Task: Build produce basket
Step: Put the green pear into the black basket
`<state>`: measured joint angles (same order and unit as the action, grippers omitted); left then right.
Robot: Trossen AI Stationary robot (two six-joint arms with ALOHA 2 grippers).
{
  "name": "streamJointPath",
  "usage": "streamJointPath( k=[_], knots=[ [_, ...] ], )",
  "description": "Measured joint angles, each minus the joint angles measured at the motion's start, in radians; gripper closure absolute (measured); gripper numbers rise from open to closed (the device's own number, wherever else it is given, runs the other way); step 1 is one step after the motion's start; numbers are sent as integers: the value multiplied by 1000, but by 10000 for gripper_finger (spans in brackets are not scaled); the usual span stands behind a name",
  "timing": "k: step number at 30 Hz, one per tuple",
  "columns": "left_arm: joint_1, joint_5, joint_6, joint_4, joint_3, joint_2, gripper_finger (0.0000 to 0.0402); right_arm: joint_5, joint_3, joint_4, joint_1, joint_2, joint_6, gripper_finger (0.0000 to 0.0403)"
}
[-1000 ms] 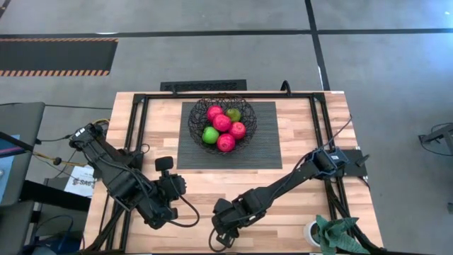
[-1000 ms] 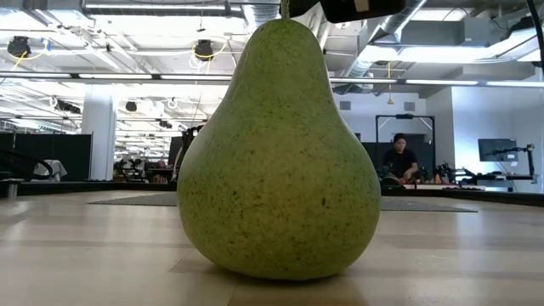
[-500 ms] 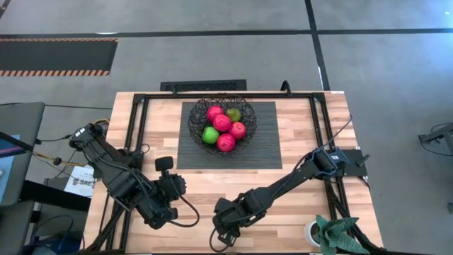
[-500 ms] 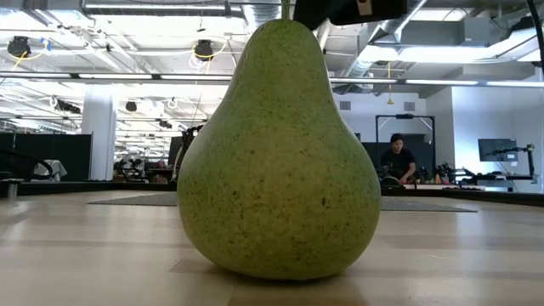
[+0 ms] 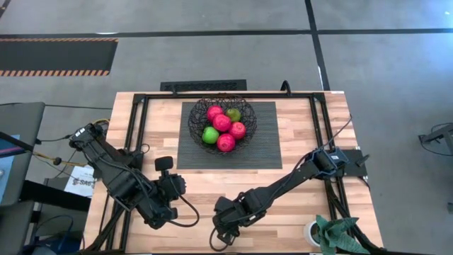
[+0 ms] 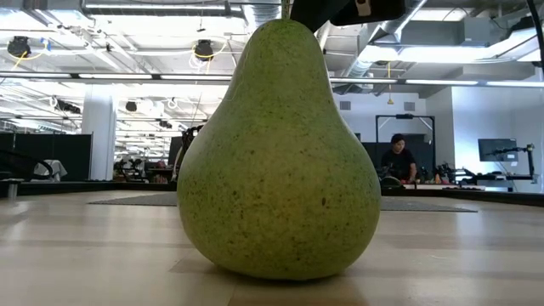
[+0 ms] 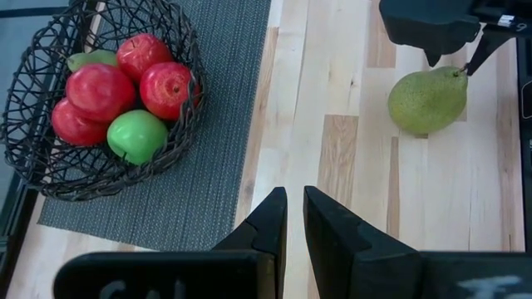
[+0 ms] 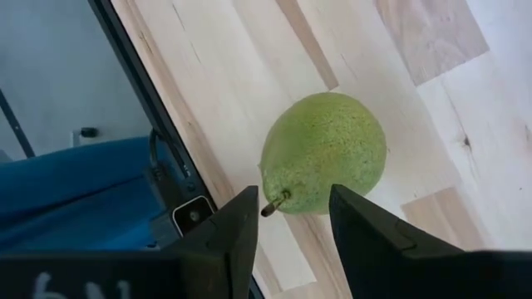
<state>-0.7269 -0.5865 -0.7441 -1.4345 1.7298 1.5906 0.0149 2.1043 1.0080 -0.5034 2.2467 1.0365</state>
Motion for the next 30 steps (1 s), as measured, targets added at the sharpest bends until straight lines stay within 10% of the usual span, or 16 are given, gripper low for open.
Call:
streamJointPath(
  k=[30],
  knots=[
    [0, 0, 0, 0, 0, 0, 371, -45, 0, -41, -27, 0, 189, 232]
  ],
)
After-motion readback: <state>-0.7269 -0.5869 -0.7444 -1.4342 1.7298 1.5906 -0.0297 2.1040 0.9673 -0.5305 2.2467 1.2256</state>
